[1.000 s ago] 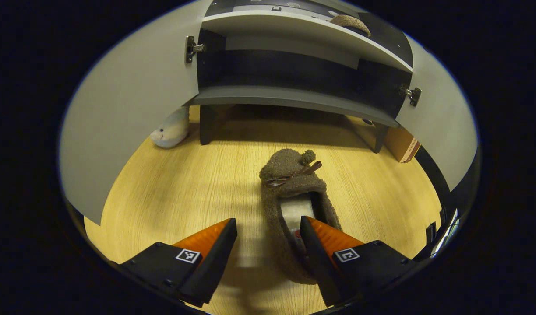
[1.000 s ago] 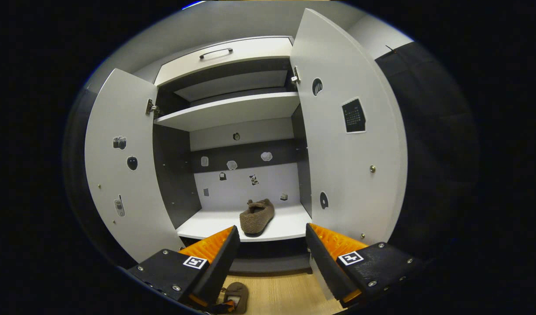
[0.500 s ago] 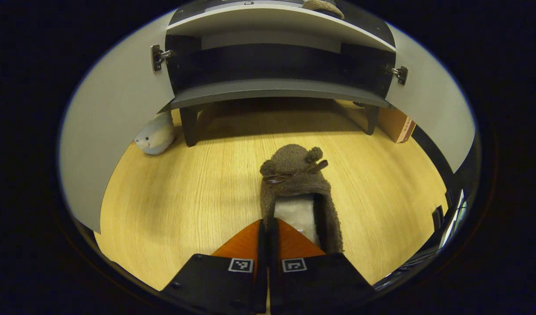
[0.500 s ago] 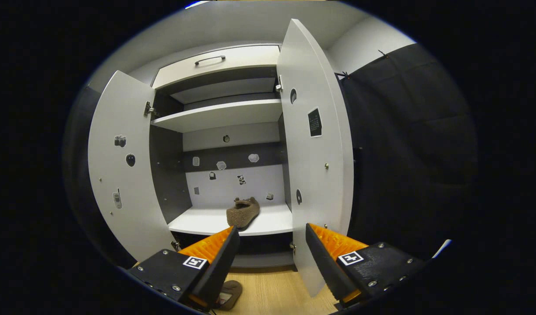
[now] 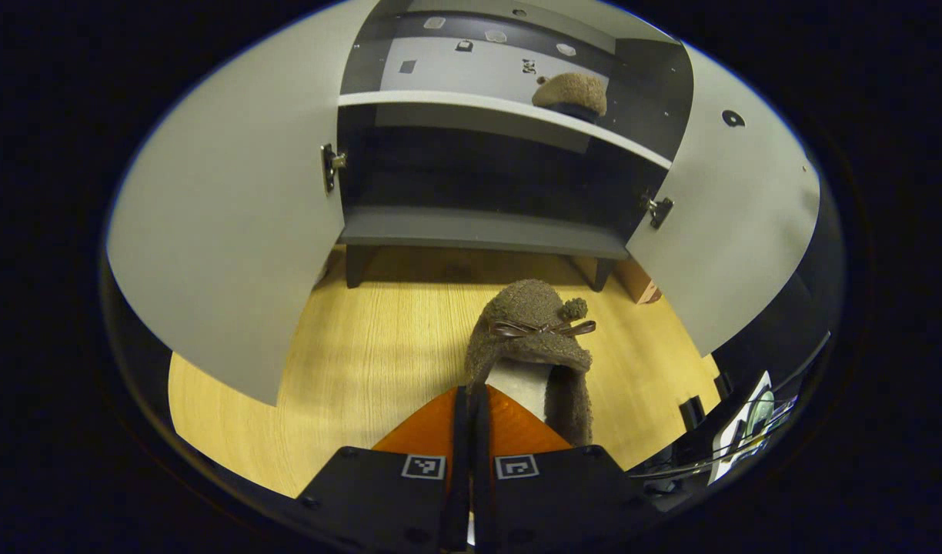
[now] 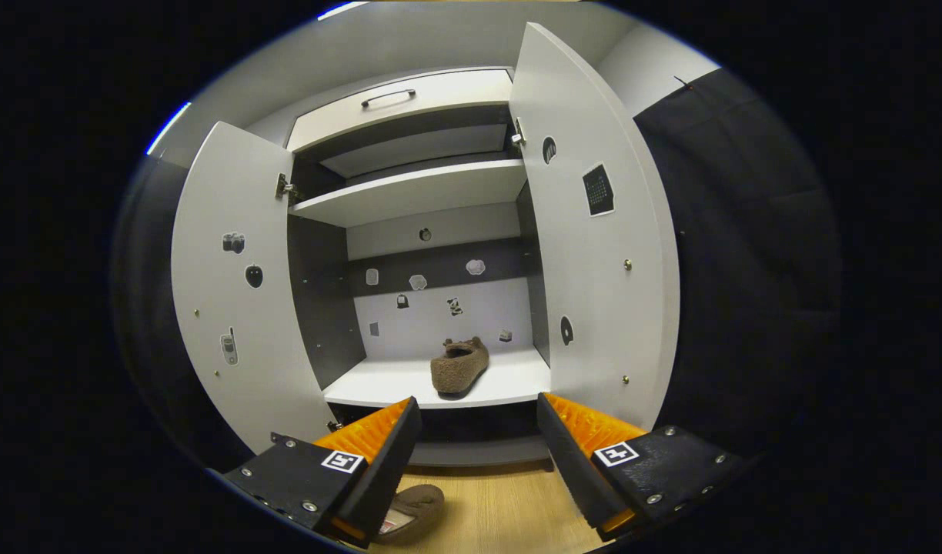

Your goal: Grab one shoe with the right hand and put it into the shoe cabinet, grab the other shoe with the left hand and put it into the shoe cabinet; then close the right door with the right hand and the left door with the left hand.

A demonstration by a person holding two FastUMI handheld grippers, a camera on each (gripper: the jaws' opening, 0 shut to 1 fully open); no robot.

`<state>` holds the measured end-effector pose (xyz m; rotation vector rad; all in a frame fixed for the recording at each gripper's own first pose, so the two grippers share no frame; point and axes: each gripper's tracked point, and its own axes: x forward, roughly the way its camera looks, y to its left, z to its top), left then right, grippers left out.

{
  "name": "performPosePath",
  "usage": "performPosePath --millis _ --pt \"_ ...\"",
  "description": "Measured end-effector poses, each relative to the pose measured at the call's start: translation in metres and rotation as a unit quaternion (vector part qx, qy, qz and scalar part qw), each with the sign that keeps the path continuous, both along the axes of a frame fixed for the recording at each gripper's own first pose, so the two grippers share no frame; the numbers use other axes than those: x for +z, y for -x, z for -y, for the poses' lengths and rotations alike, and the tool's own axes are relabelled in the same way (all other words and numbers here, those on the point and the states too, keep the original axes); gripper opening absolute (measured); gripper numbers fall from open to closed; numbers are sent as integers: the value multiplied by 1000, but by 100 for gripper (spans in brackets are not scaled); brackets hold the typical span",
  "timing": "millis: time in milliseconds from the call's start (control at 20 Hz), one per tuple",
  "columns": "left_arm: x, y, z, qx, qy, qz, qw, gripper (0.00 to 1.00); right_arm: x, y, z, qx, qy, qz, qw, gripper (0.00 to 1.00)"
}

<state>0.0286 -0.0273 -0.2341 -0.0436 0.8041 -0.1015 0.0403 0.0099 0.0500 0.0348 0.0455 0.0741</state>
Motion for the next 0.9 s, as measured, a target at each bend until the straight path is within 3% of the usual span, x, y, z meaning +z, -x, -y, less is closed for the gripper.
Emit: performPosePath --millis 400,900 --pt "130 -67 -15 24 -19 103 994 10 -10 -4 -3 3 -1 -11 1000 93" --pt "243 -206 -21 38 -41 195 979 9 -12 -15 13 -7 -5 -16 1000 93"
